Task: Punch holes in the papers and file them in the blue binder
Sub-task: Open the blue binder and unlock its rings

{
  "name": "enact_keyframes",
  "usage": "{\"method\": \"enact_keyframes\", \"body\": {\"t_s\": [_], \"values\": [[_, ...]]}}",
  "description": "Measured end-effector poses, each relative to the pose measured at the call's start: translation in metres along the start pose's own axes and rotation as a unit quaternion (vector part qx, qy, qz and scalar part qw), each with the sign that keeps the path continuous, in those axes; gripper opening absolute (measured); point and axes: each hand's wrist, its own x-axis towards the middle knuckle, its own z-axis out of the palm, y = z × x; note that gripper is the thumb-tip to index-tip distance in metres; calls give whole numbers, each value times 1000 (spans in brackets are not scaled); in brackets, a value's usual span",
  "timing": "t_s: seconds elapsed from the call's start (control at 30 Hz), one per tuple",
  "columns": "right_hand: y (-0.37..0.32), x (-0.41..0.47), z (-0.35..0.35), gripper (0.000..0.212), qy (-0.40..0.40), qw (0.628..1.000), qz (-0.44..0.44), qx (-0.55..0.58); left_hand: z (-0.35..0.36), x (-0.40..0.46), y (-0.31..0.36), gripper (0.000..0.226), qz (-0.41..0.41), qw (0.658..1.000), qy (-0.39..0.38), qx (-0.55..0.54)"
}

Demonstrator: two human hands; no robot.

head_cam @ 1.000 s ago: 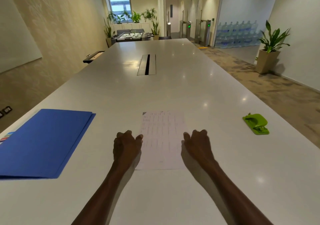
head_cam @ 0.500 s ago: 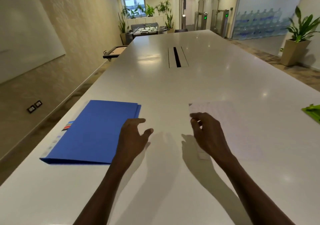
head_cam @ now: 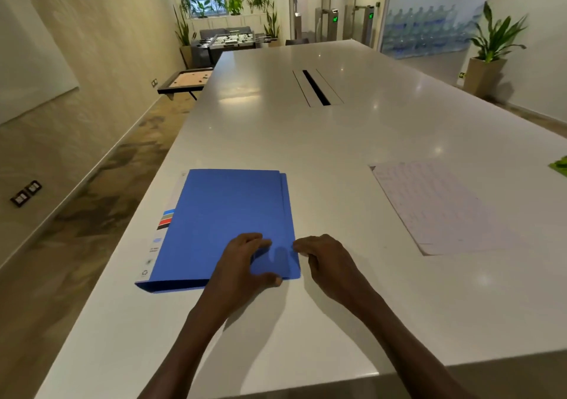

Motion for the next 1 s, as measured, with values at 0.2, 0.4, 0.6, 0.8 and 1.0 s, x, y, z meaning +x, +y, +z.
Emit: {"method": "enact_keyframes", "body": {"t_s": [0.2, 0.4, 0.6, 0.8, 1.0], "values": [[8, -6, 7, 43, -3, 999, -50, -20, -2, 0, -3, 66, 77, 995, 2, 60], [14, 0, 10, 51, -16, 998, -37, -40, -13, -1, 0, 33, 170, 974, 14, 147], [8, 4, 5, 36, 20, 994, -95, -44, -35, -6, 7, 31, 265, 949, 133, 106], [18, 4, 15, 31, 31, 993, -85, -74, -76, -15, 15, 21, 289, 915, 277, 58], [11, 2, 15, 41, 35, 991, -74, -106, -119, -28, -1, 18, 249, 877, 406, 59]]}}
